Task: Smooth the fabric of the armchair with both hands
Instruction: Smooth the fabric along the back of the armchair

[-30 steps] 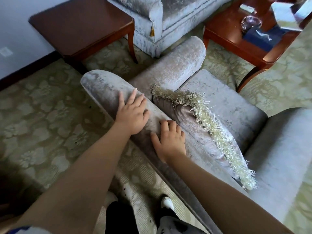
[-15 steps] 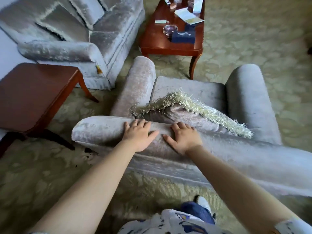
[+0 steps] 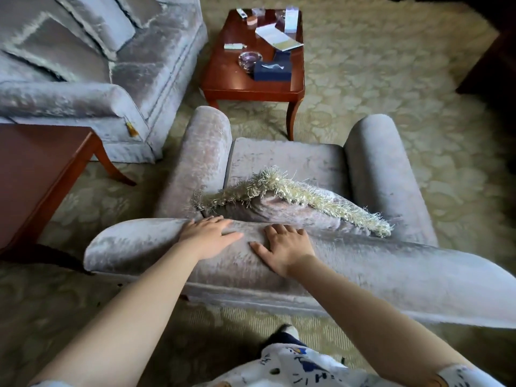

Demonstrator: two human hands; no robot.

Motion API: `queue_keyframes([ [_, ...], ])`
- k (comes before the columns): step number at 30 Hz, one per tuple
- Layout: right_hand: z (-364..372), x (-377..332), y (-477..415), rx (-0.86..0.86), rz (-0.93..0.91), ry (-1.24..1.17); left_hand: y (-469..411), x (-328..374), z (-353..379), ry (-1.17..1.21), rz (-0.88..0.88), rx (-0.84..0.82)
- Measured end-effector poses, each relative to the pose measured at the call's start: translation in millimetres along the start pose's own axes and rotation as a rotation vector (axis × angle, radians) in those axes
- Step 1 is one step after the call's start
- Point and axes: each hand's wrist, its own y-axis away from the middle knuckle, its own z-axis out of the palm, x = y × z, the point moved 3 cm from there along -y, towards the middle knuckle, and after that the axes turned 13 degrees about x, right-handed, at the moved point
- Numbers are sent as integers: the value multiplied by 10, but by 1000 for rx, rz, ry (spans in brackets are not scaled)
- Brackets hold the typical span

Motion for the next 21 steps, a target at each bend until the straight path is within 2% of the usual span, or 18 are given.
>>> queue_keyframes([
  [5, -11, -6, -186, -190, -59, -24, -102, -1, -3, 23, -47, -61],
  [10, 69, 40, -248, -240, -65, -80, -270, 44, 28, -15, -59, -138],
  [21, 199, 220, -755, -357, 137, -329, -668, 138, 161, 55, 75, -274],
])
